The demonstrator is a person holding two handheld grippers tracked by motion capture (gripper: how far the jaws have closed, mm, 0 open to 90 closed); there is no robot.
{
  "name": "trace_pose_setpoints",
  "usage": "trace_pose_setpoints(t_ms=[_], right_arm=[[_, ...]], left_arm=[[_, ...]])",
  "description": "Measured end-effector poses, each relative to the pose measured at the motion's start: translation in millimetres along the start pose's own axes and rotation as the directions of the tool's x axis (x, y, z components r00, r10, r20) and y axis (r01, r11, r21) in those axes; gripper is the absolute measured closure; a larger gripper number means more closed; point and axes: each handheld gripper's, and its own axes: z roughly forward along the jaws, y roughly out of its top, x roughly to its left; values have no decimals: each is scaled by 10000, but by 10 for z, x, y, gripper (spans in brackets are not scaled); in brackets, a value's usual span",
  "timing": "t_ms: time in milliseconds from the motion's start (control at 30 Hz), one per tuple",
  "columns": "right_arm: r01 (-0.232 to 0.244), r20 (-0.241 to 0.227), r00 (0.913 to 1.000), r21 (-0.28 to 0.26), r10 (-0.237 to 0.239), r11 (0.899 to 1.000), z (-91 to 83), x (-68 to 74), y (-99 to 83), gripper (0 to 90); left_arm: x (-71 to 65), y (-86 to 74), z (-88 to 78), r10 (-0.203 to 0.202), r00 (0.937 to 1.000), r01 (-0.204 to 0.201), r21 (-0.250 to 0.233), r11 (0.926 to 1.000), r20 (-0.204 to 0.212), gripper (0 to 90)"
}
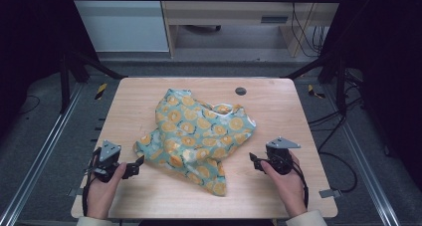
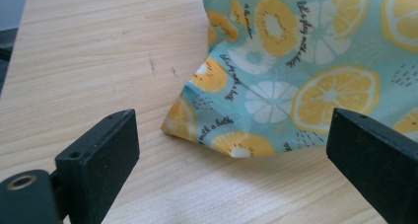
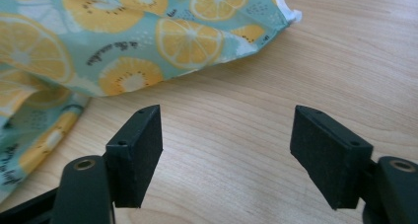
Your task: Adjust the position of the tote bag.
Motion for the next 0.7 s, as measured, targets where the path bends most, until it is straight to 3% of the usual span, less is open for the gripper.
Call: trace_pose_setpoints(t_ms=[33, 200, 467, 700], right_arm=[[-129, 112, 9999, 231, 127, 9997, 35, 0, 11, 240], [-213, 193, 9996, 372, 206, 9991, 60, -3, 22, 183], [-374, 108, 9993, 457, 369, 9983, 103, -34, 66, 186], [-40, -10, 10000, 559, 41, 9984, 159, -98, 187, 156]], left_arm=[[-26, 3, 6, 98, 9999, -98, 37, 9999, 52, 57], [-68, 6, 24, 423, 9991, -424, 167, 9990, 39, 57], [-81, 3, 36, 541, 9985, -542, 197, 9983, 84, 57], [-111, 0, 55, 892, 9959, -887, 383, 9953, -122, 58]])
